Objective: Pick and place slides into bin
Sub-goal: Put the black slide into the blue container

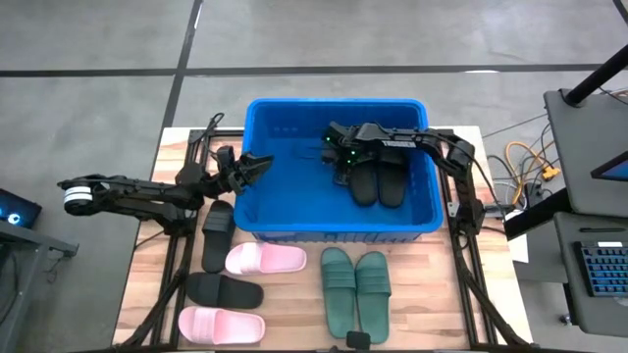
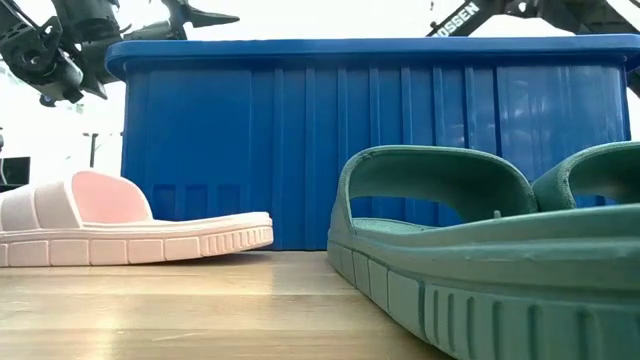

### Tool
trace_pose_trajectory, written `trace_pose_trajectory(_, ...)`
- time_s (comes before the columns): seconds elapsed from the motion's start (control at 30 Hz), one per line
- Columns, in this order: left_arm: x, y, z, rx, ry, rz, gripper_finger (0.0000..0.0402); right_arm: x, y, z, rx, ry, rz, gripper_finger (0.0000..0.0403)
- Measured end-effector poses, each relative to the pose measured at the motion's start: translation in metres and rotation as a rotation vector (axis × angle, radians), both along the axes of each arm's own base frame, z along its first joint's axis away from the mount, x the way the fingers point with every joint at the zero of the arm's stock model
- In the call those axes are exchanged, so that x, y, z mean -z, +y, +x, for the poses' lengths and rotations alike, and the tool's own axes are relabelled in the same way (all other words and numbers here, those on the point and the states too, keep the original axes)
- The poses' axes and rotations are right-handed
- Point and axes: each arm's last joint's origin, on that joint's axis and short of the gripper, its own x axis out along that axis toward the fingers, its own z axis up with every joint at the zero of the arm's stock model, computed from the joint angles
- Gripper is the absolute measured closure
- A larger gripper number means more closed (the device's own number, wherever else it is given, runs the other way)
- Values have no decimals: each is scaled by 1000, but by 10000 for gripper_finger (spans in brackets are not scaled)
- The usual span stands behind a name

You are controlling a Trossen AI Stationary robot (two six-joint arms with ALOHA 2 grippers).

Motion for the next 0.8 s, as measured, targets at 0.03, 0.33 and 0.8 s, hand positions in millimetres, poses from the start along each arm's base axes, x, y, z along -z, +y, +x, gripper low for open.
trace_pose_trajectory(0.03, 0, 0, 0, 0, 0, 0, 201, 2, 0, 0, -2, 35, -4, 394)
trace_pose_trajectory(0.33, 0, 0, 0, 1, -1, 0, 201, -5, -6, 1, 47, 114, -96, 394)
trace_pose_trajectory(0.8, 0, 0, 0, 5, -5, 3, 201, -15, -10, -2, 107, 111, -122, 394)
